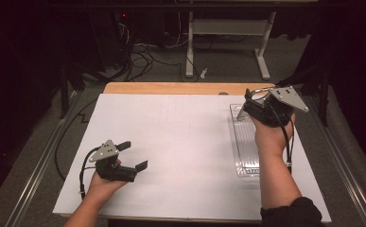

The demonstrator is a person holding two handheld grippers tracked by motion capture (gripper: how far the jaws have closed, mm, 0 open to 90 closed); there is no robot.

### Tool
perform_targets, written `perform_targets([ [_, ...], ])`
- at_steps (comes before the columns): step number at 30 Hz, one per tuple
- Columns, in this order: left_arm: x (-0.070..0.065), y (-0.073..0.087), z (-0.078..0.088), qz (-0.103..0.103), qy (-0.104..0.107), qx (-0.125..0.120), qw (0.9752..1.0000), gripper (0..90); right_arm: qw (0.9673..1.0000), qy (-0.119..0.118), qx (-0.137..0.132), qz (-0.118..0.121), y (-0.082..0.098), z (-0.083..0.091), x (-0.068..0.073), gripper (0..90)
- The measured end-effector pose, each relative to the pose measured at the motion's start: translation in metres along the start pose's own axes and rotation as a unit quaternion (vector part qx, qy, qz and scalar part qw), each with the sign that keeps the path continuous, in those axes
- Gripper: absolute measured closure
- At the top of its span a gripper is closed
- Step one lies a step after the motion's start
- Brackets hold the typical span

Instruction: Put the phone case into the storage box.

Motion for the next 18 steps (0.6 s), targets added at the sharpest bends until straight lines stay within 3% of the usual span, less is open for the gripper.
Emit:
perform_targets([
  [18, 0.0, 0.001, 0.0, 0.0, 0.002, 0.001, 1.0, 0.1, 0.9991, 0.023, 0.034, 0.007, 0.013, -0.032, 0.013, 13.1],
])
Point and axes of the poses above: each handheld gripper's, and its own axes: z roughly backward along the jaws, y roughly out of its underside, x roughly to its left, the point moved 7 cm from there along -z, roughly forward along the jaws, and after that the axes turned 13 degrees about y, right-handed, at the moved point
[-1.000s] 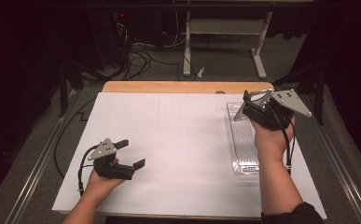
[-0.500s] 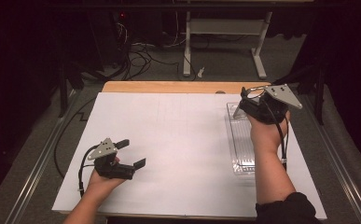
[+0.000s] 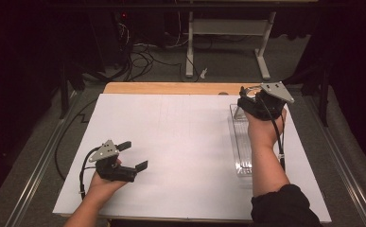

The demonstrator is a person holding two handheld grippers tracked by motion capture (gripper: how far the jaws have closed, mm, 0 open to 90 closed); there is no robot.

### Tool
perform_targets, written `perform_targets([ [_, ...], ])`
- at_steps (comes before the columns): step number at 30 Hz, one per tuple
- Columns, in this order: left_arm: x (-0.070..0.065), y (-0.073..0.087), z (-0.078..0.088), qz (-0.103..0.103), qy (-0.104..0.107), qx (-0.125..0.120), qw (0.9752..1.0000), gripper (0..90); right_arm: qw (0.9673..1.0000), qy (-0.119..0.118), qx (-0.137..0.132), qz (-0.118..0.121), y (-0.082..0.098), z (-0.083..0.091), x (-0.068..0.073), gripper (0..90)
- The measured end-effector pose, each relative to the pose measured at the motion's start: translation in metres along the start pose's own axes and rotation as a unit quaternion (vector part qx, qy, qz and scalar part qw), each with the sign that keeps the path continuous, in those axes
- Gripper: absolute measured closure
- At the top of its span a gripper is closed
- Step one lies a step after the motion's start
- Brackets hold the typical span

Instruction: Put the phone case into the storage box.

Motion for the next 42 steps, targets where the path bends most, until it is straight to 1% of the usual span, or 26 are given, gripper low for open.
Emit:
perform_targets([
  [4, 0.0, 0.0, 0.0, 0.001, 0.0, -0.002, 1.0, 0.1, 1.0, 0.004, 0.005, 0.002, 0.003, -0.006, 0.003, 13.1],
  [9, -0.001, 0.0, 0.0, -0.001, 0.002, -0.002, 1.0, 0.1, 0.9998, 0.015, 0.014, 0.005, 0.008, -0.015, 0.007, 13.1],
  [16, -0.001, 0.0, 0.0, -0.003, 0.003, 0.001, 1.0, 0.1, 0.9996, 0.022, 0.02, 0.002, 0.013, -0.023, 0.009, 13.1],
  [19, 0.0, 0.0, 0.0, -0.005, 0.002, 0.001, 1.0, 0.1, 0.9994, 0.026, 0.024, 0.005, 0.015, -0.028, 0.011, 13.1],
  [34, -0.001, 0.001, 0.003, -0.002, 0.0, -0.001, 1.0, 0.1, 0.9987, 0.033, 0.038, 0.009, 0.018, -0.038, 0.011, 13.1],
  [42, -0.001, 0.002, 0.002, -0.003, 0.0, 0.004, 1.0, 0.1, 0.9978, 0.041, 0.051, 0.011, 0.026, -0.046, 0.013, 13.1],
])
Point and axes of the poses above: each handheld gripper's, and its own axes: z roughly backward along the jaws, y roughly out of its underside, x roughly to its left, the point moved 7 cm from there along -z, roughly forward along the jaws, and after that the axes turned 13 degrees about y, right-handed, at the moved point
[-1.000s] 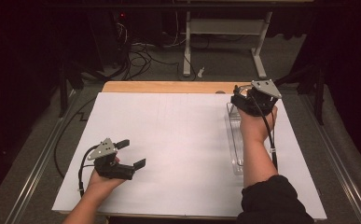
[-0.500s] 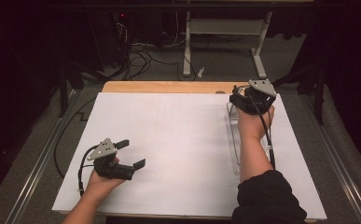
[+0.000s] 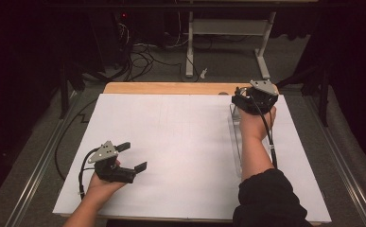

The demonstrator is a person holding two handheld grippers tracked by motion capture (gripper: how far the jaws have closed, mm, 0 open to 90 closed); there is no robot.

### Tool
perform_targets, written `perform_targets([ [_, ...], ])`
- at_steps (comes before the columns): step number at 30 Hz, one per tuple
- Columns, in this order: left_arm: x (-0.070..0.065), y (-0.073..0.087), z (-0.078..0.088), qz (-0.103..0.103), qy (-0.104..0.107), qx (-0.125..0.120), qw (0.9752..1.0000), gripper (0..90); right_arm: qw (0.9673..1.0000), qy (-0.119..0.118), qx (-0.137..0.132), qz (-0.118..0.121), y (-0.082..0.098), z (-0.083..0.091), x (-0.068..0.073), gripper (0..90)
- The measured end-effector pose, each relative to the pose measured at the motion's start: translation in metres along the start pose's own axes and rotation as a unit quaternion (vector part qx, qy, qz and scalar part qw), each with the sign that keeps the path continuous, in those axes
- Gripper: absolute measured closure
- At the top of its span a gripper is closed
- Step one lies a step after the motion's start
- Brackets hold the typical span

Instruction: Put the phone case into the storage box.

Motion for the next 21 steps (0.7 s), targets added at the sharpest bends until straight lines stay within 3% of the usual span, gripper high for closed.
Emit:
perform_targets([
  [21, 0.0, -0.001, 0.002, 0.001, 0.0, -0.004, 1.0, 0.1, 0.9998, 0.017, 0.009, -0.005, 0.009, -0.013, 0.002, 13.0],
])
Point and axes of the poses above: each handheld gripper's, and its own axes: z roughly backward along the jaws, y roughly out of its underside, x roughly to its left, the point moved 7 cm from there along -z, roughly forward along the jaws, and after that the axes turned 13 degrees about y, right-handed, at the moved point
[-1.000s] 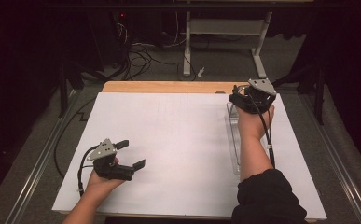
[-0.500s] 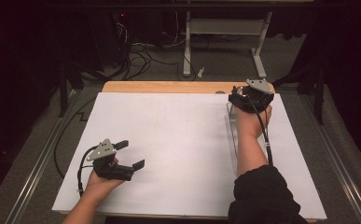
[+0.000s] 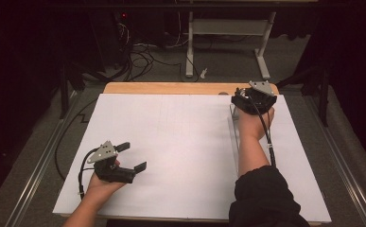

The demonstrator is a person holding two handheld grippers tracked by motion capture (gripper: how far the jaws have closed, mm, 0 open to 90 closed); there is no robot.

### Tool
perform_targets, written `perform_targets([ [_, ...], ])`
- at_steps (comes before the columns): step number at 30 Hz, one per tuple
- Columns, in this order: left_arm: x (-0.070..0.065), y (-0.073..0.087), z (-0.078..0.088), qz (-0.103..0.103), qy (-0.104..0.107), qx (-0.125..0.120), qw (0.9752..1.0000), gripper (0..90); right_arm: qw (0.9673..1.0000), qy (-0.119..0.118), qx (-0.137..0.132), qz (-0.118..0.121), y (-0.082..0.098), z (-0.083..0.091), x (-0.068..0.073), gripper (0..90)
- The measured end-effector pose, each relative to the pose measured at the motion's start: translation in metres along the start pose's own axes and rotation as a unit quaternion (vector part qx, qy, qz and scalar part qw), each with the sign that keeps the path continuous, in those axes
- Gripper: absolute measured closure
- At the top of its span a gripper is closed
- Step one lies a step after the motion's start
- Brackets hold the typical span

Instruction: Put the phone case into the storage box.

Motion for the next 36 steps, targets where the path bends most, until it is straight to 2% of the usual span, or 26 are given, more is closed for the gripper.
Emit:
perform_targets([
  [17, 0.0, 0.001, -0.001, 0.0, 0.003, 0.002, 1.0, 0.1, 0.9999, 0.003, 0.006, -0.007, 0.005, -0.01, 0.003, 13.0],
  [25, 0.0, 0.002, -0.001, -0.004, 0.004, 0.008, 1.0, 0.1, 1.0, 0.007, -0.003, -0.006, 0.003, -0.011, 0.009, 13.0],
  [36, 0.0, 0.003, -0.001, -0.005, 0.004, 0.01, 0.9999, 0.1, 1.0, 0.005, -0.003, 0.001, 0.004, -0.014, 0.009, 12.7],
])
Point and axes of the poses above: each handheld gripper's, and its own axes: z roughly backward along the jaws, y roughly out of its underside, x roughly to its left, the point moved 7 cm from there along -z, roughly forward along the jaws, and after that the axes turned 13 degrees about y, right-handed, at the moved point
